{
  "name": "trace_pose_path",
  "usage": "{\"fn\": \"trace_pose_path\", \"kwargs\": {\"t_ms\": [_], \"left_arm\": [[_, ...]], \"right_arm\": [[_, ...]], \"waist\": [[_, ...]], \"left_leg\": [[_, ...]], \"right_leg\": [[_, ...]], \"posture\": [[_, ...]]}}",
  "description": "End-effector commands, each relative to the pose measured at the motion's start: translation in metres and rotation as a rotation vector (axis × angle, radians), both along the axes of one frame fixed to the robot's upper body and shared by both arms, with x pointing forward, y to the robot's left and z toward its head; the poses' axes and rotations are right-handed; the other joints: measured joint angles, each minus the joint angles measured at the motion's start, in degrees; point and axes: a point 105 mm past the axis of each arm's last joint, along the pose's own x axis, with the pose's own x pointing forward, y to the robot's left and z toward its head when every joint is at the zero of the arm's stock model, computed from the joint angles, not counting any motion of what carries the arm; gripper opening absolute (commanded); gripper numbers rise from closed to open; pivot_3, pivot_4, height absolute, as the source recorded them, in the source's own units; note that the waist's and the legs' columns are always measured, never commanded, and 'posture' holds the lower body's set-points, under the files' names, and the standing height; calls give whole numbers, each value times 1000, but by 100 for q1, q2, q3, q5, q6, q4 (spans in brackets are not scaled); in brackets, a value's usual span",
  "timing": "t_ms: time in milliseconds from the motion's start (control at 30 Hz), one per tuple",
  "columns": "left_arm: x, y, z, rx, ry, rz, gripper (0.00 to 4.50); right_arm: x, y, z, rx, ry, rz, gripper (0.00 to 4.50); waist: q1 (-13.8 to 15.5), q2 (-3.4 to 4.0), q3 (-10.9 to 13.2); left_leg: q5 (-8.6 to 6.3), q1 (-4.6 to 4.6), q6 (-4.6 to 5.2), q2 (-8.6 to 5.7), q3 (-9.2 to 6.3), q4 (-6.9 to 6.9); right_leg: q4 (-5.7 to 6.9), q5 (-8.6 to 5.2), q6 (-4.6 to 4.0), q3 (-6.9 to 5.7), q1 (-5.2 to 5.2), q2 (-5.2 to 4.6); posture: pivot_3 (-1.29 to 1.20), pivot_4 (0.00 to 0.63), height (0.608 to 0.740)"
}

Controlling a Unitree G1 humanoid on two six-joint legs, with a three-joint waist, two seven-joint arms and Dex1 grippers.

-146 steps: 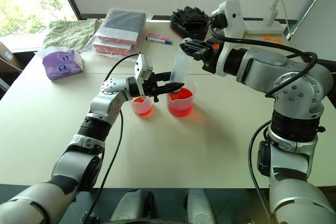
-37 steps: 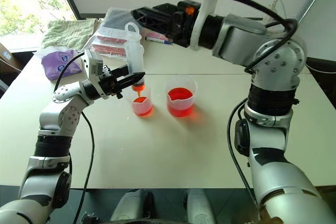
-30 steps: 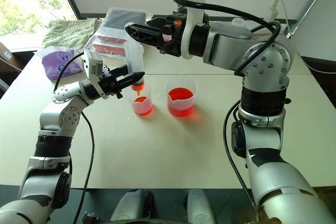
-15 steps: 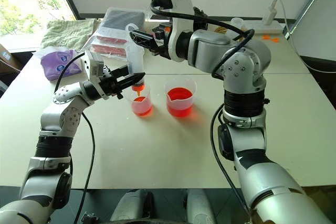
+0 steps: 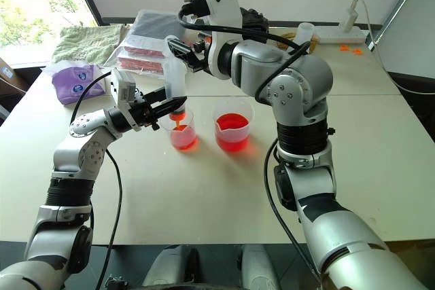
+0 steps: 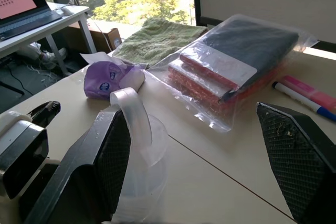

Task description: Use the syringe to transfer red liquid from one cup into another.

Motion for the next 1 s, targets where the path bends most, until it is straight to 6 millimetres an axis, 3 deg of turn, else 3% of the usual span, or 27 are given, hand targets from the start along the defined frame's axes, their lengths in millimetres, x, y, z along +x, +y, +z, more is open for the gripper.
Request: {"fn": "trace_pose_path", "kwargs": {"t_ms": [33,200,667,1000], "left_arm": [[-4,-5,17,-8,-83,-28,1475],[-4,-5,17,-7,-85,-29,1475],[-4,-7,18,-4,-85,-38,1475],[-2,-7,22,-6,-90,-45,1475]], "right_arm": [[-3,5,17,12,-76,-10,2518],[-7,11,18,9,-87,12,41],[-13,14,23,49,-123,100,41],[-20,19,16,22,-130,165,41]], "waist": [[-2,0,0],[-1,0,0],[-2,0,0],[-2,0,0]], "left_leg": [[0,0,0,0,0,0],[0,0,0,0,0,0],[0,0,0,-1,0,-1],[0,0,0,-1,0,-1]], "right_leg": [[0,0,0,0,0,0],[0,0,0,-1,0,0],[0,0,0,-3,0,-2],[0,0,0,-3,0,-2]], "posture": [[0,150,740],[0,150,740],[0,150,740],[0,150,740]]}}
